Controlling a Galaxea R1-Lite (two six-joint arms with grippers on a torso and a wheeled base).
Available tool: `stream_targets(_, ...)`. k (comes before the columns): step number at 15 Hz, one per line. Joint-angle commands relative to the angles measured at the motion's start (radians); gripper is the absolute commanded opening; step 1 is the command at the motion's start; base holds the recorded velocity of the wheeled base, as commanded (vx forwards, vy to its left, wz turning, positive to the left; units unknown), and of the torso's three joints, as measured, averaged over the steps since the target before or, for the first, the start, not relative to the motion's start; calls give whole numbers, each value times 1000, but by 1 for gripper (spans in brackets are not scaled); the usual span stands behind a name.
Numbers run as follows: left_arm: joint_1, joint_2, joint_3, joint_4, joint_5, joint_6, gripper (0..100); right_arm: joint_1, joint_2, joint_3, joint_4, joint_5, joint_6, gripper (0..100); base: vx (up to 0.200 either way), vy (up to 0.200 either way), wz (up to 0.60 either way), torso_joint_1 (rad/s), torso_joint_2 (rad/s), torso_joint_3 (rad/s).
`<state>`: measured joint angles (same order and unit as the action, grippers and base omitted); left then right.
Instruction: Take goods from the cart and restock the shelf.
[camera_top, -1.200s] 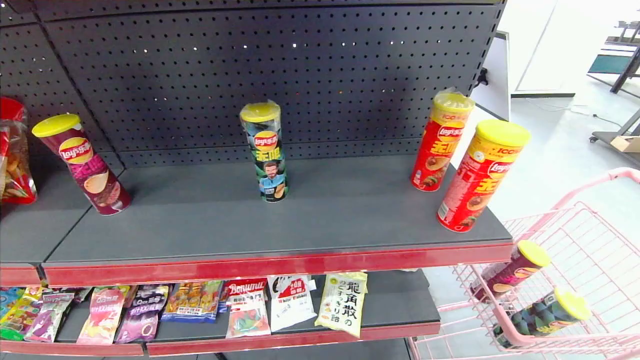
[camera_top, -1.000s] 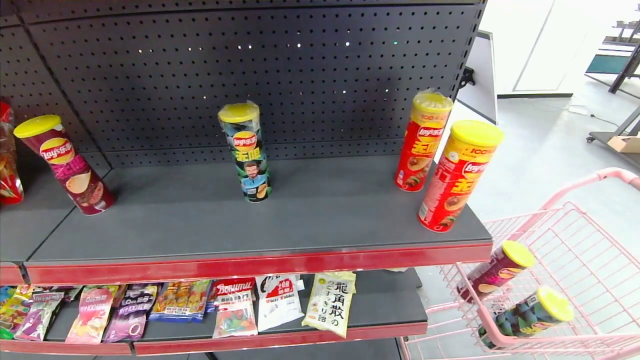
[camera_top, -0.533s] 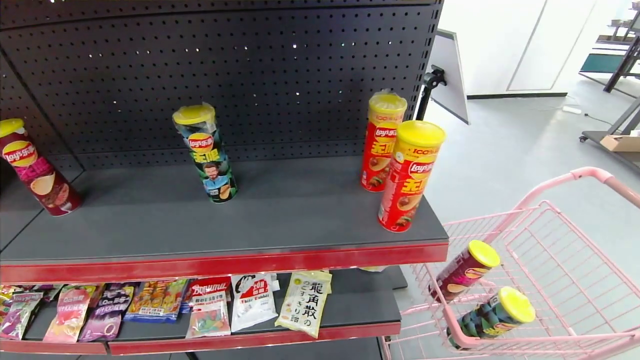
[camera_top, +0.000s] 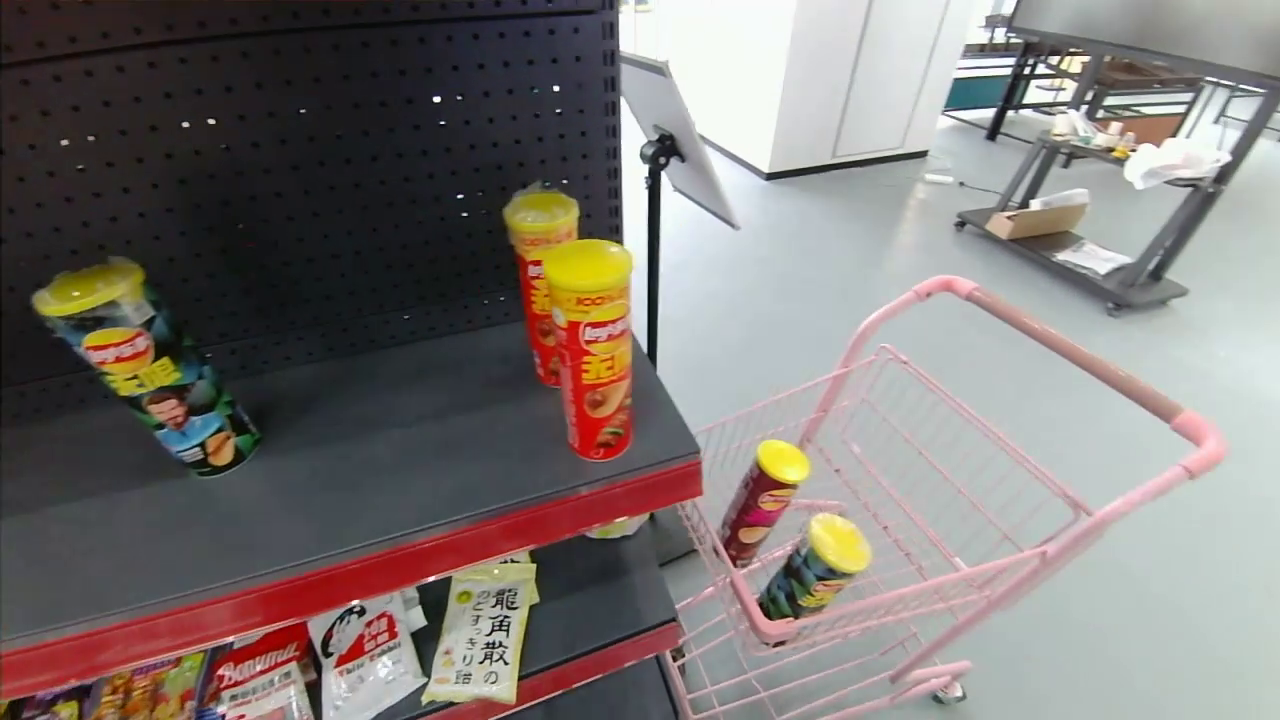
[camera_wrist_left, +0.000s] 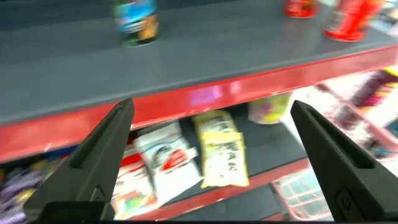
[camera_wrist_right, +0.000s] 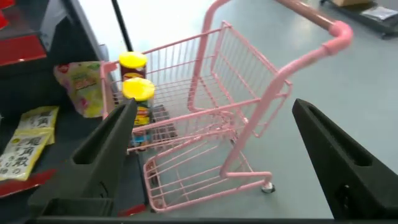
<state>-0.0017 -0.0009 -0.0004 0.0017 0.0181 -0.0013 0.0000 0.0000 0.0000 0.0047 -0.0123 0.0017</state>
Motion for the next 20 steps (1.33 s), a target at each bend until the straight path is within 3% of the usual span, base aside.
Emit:
stream_targets(1,0,1,0,0,0,0,100,0,0,0,0,0,0,100,0,0,-600,-2,7,7)
stream_targets(7,0,1,0,0,0,0,100,0,0,0,0,2,1,100,0,0,0,-8,13,12)
stream_targets(20,0,1,0,0,0,0,100,0,0,0,0,2,3,100,0,0,0,-139,348,206)
